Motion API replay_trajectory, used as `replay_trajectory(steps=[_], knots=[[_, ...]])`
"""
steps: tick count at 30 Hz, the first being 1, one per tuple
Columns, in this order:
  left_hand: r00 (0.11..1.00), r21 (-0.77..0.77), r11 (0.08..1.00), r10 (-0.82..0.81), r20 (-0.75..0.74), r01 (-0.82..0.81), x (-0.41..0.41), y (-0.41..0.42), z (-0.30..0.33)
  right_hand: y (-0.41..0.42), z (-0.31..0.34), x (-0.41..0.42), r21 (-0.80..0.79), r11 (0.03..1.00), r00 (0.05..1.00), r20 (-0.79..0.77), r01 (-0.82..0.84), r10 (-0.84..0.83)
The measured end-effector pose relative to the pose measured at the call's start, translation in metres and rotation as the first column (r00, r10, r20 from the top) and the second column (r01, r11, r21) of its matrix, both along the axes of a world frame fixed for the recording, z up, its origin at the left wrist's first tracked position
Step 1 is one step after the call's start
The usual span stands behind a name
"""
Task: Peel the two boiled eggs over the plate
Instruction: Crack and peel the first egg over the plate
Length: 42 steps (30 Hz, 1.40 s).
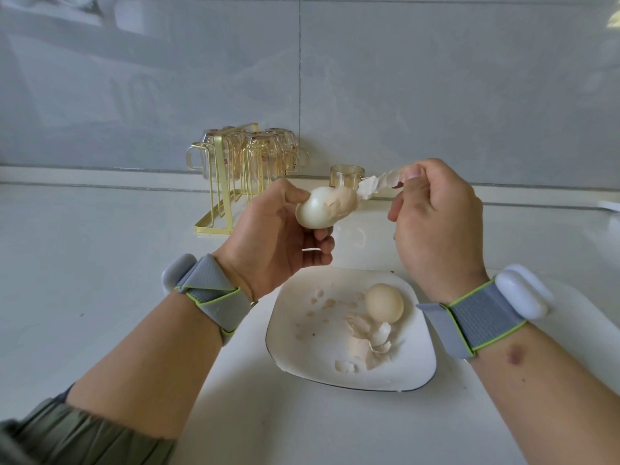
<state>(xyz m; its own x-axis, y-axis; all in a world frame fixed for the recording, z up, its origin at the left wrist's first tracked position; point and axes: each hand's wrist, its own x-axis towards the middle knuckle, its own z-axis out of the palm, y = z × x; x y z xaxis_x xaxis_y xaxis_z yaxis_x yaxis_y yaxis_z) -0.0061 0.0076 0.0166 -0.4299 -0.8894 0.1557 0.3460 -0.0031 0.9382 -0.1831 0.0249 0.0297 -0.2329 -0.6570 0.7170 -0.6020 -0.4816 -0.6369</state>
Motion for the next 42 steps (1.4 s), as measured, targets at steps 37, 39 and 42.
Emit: replay_trajectory(steps=[37, 39, 42], knots=[[1.000, -0.008, 1.000, 0.006, 0.029, -0.006, -0.001, 0.002, 0.002, 0.009, -0.008, 0.008, -0.001, 0.926, 0.920, -0.116, -0.377, 0.374], [0.999, -0.020, 1.000, 0.005, 0.049, -0.004, -0.001, 0.002, 0.002, 0.008, -0.009, 0.008, -0.009, 0.928, 0.918, -0.153, -0.373, 0.367], [0.998, -0.030, 1.000, 0.003, 0.067, -0.001, -0.002, 0.002, 0.001, 0.006, -0.010, 0.008, -0.018, 0.935, 0.919, -0.196, -0.353, 0.343]])
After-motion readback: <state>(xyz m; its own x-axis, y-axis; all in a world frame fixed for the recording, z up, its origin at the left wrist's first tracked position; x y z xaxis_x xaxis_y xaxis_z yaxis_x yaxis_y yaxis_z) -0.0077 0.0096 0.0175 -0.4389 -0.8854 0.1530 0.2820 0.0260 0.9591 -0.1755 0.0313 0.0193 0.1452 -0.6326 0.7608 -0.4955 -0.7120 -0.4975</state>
